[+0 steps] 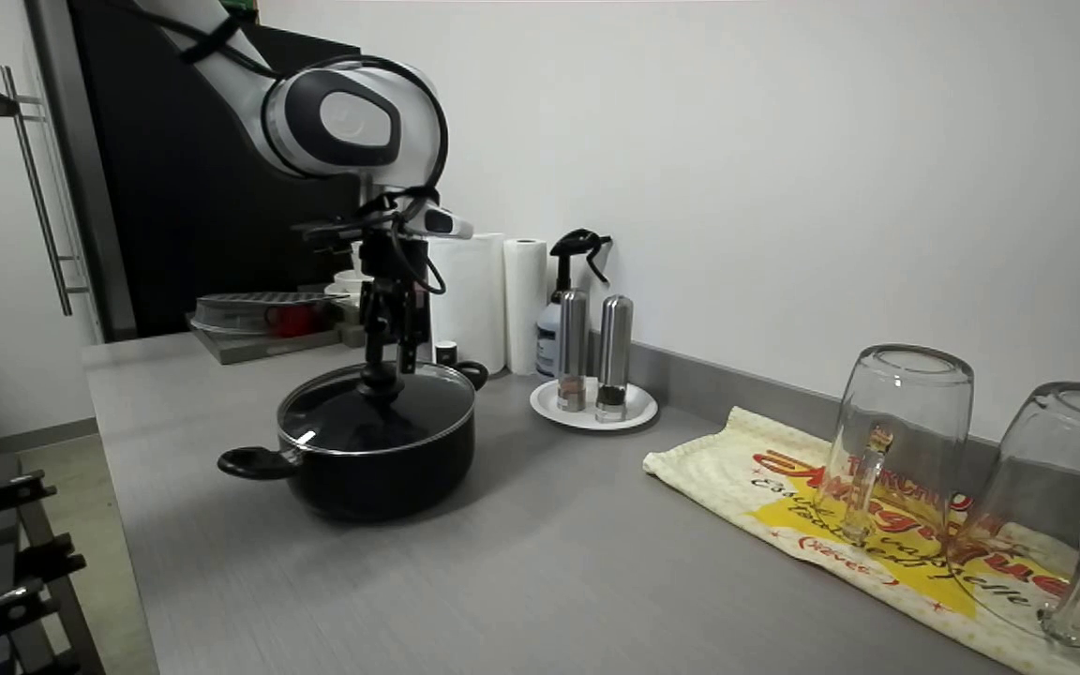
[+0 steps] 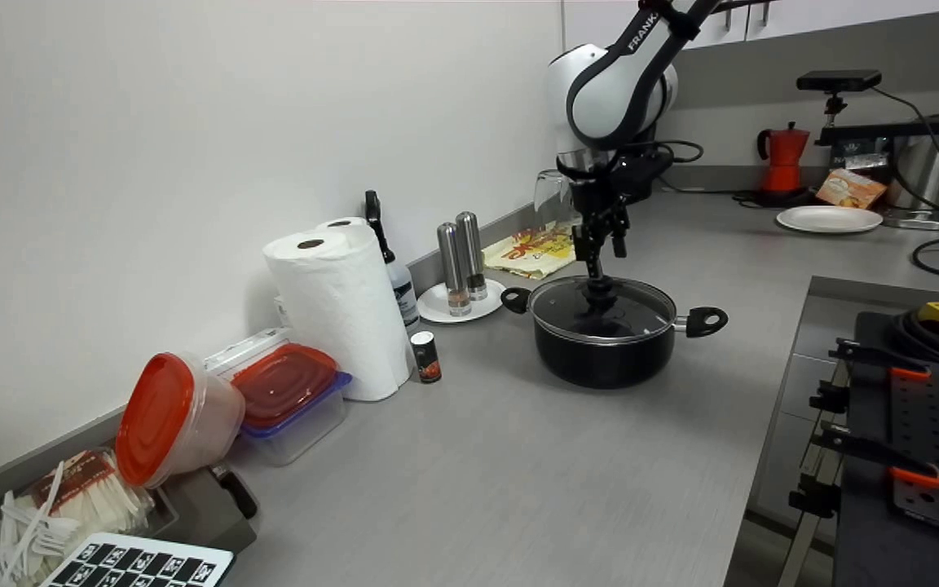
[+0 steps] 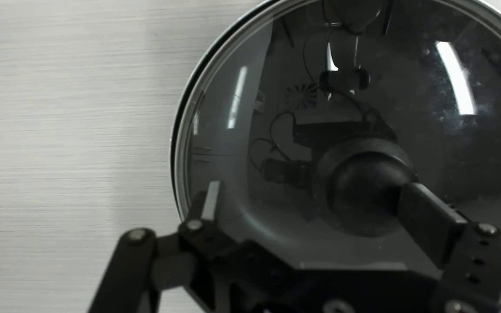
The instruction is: Pick up the lid from the pot and put it on the table.
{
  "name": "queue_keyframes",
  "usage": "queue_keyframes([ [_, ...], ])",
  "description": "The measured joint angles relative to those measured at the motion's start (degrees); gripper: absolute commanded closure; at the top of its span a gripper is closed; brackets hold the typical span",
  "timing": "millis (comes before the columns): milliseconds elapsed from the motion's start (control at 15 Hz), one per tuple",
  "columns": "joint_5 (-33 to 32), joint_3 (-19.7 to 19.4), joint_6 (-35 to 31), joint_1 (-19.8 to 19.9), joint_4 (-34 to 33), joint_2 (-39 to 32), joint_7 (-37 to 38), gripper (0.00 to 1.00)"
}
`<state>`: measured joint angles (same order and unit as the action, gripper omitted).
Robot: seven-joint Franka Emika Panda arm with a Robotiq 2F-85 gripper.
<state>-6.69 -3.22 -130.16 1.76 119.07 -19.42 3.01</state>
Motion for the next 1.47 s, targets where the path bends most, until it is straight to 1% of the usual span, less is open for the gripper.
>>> queue_keyframes([
  [733,2.63,1.98,0.04,-0.05,0.94,-0.25,-0.07,0.00],
  [1467,3.20,2.51,-0.25,-0.49,0.94,-0.69,-0.07,0.00],
])
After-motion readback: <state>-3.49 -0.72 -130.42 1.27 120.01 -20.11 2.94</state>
